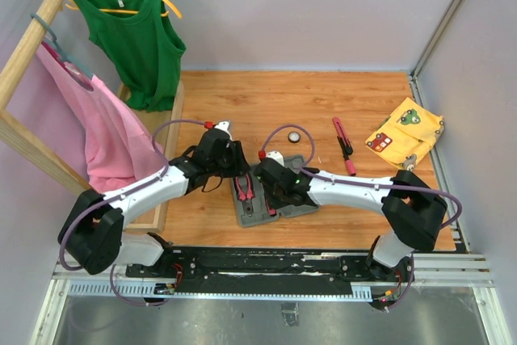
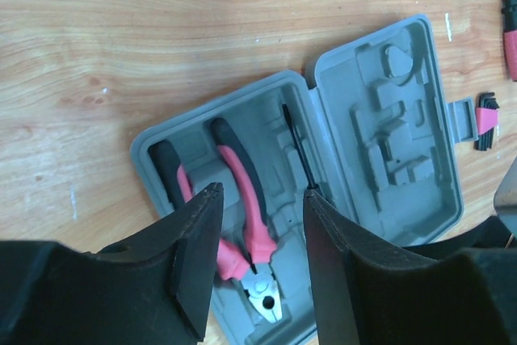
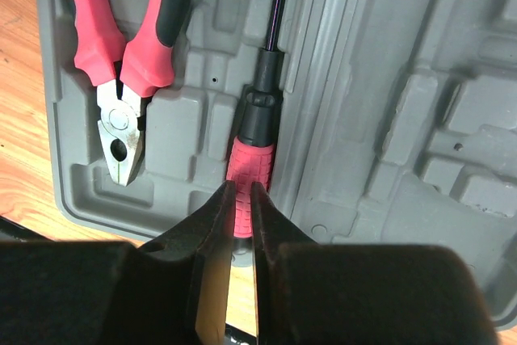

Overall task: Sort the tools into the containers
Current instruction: Adjust the screwdriver in the storage box.

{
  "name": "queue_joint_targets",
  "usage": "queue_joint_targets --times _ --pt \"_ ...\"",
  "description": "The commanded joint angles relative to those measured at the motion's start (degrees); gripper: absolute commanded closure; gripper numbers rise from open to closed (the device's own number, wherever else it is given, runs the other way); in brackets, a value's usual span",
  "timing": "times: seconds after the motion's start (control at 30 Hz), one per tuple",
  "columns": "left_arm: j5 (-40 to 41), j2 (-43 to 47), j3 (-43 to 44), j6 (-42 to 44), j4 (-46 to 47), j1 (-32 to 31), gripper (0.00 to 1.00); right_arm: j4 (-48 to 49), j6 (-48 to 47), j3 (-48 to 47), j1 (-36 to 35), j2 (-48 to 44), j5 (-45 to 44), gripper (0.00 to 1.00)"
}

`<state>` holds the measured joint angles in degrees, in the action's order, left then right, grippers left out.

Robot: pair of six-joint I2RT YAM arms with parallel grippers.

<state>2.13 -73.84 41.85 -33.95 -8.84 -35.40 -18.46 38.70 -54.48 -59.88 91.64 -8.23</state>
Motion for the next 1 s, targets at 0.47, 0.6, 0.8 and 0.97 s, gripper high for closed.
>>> queue_joint_targets --times 0.47,0.6,0.8,0.97 --pt "-4.3 -12.0 4.8 -5.7 7.0 0.3 0.68 -2.7 2.1 5.6 0.4 0.2 -0.6 0.86" --pt "-4.3 -13.4 5.4 -5.9 7.4 -0.8 0.69 -2.4 2.2 5.9 0.4 0.2 -0.6 0.86" --pt "-4.0 -16.6 6.6 -6.4 8.1 -2.2 0.7 -1.9 2.5 6.4 0.4 0.1 -0.5 0.86" --pt "-3.5 -18.7 7.9 -6.4 7.9 -2.4 0.74 -1.5 2.7 6.6 0.4 -0.1 -0.1 0.86"
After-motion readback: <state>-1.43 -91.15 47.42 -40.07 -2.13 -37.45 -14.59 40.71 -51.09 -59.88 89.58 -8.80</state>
